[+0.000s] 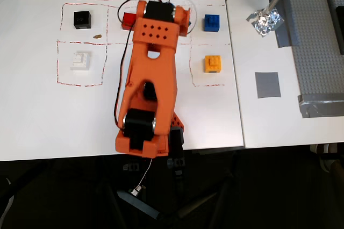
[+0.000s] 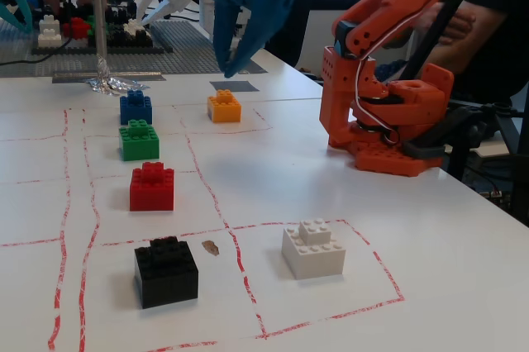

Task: Grab the block and put it in the grey marker

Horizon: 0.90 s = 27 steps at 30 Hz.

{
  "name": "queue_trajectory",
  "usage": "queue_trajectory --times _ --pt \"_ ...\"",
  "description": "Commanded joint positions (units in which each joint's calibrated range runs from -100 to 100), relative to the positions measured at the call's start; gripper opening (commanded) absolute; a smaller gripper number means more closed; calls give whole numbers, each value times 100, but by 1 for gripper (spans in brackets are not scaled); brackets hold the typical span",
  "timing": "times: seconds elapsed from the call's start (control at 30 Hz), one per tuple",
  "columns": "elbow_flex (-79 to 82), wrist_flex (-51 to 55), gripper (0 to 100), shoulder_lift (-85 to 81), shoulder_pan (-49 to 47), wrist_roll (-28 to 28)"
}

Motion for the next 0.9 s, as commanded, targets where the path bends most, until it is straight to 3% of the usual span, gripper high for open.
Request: queue_trajectory --times 0.0,0.4,0.87 --pt "-936 216 3 341 450 -166" --pt "-2142 869 19 2246 1968 -396" --pt "-2432 812 34 3280 2868 -386"
